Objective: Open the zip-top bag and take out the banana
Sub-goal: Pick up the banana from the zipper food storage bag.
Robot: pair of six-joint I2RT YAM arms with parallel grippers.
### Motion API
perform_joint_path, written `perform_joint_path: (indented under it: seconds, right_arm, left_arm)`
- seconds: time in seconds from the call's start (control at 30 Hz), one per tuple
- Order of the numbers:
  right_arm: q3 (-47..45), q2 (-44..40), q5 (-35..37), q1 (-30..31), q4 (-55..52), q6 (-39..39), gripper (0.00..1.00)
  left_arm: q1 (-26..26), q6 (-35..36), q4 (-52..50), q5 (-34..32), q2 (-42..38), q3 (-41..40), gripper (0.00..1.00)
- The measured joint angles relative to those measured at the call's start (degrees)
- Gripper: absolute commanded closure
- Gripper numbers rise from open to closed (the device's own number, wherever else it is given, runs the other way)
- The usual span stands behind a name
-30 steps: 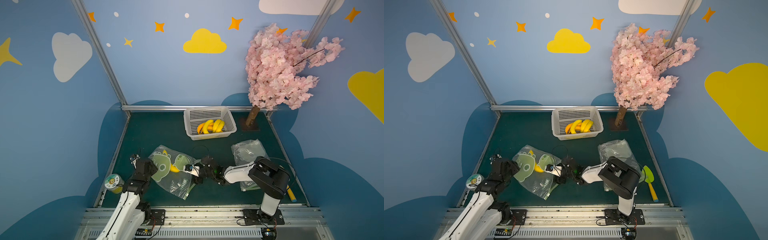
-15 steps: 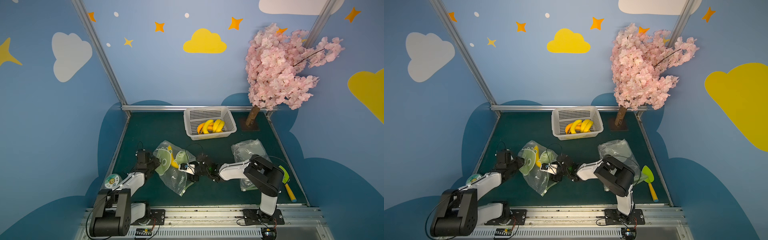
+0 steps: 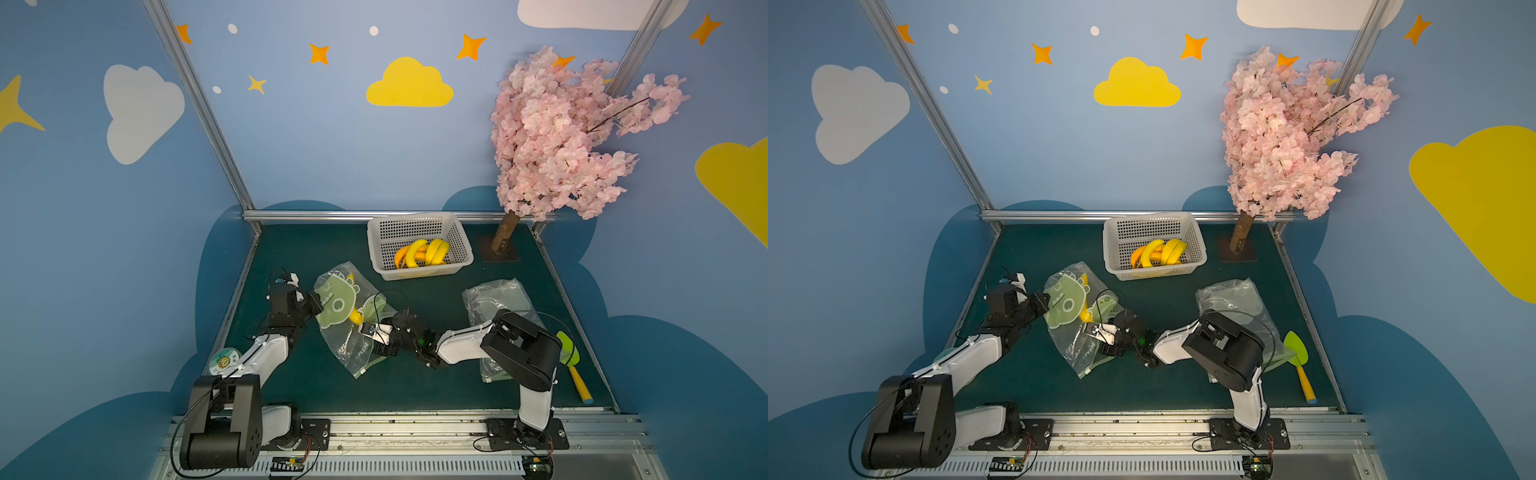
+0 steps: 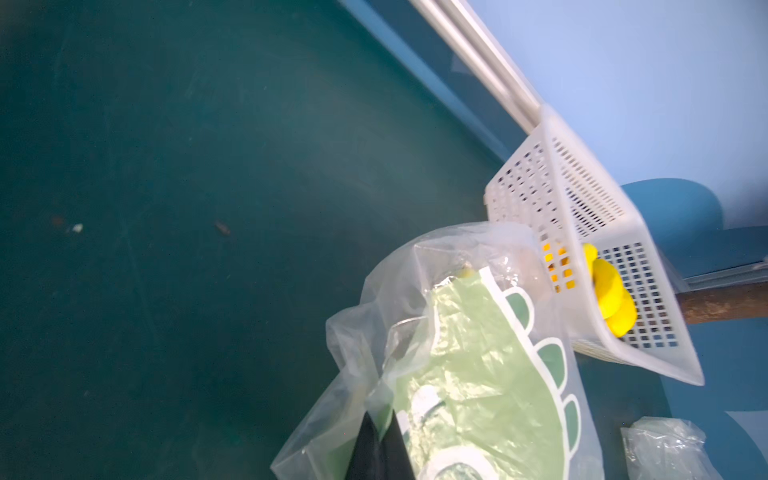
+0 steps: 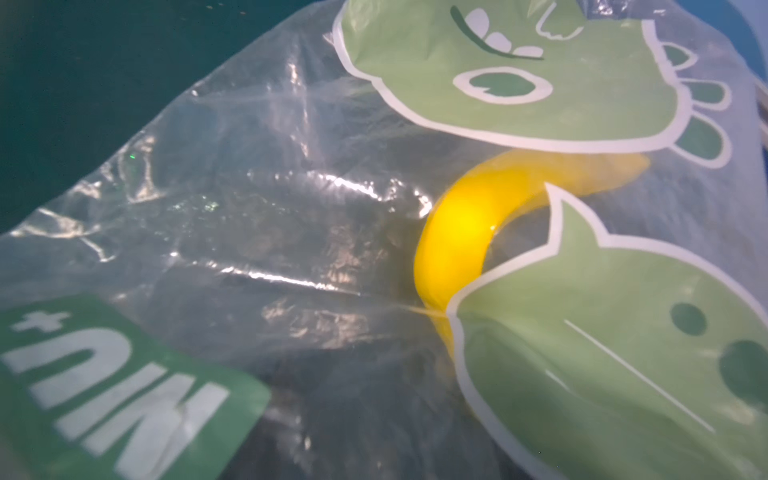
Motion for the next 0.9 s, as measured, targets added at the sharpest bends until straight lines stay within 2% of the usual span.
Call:
perform_joint_path:
  seconds: [0.13, 0.5, 0.67, 0.9]
  right_arm:
    - [0.1, 0.4, 3.4, 0.0, 2.5, -0.8, 0.26]
    - [1.3, 1.0, 6.2, -0.6, 5.5, -2.6, 0.26]
    - [5.6, 1.9, 1.0, -2.8, 0.6, -2.5, 0.33]
    - [11.3, 1.9, -6.3, -5.3, -13.4, -2.2, 0.39]
  left_arm:
    - [0.0, 0.9, 0.2, 1.9, 0.1, 0.0, 0.97]
    - [0.0, 2.1, 0.9, 6.9, 1.8, 0.0, 0.97]
    - [0.0, 2.1, 1.6, 8.7, 2.5, 0.2, 0.97]
    - [0.0, 2.1, 2.2, 9.7, 2.5, 0.3, 0.97]
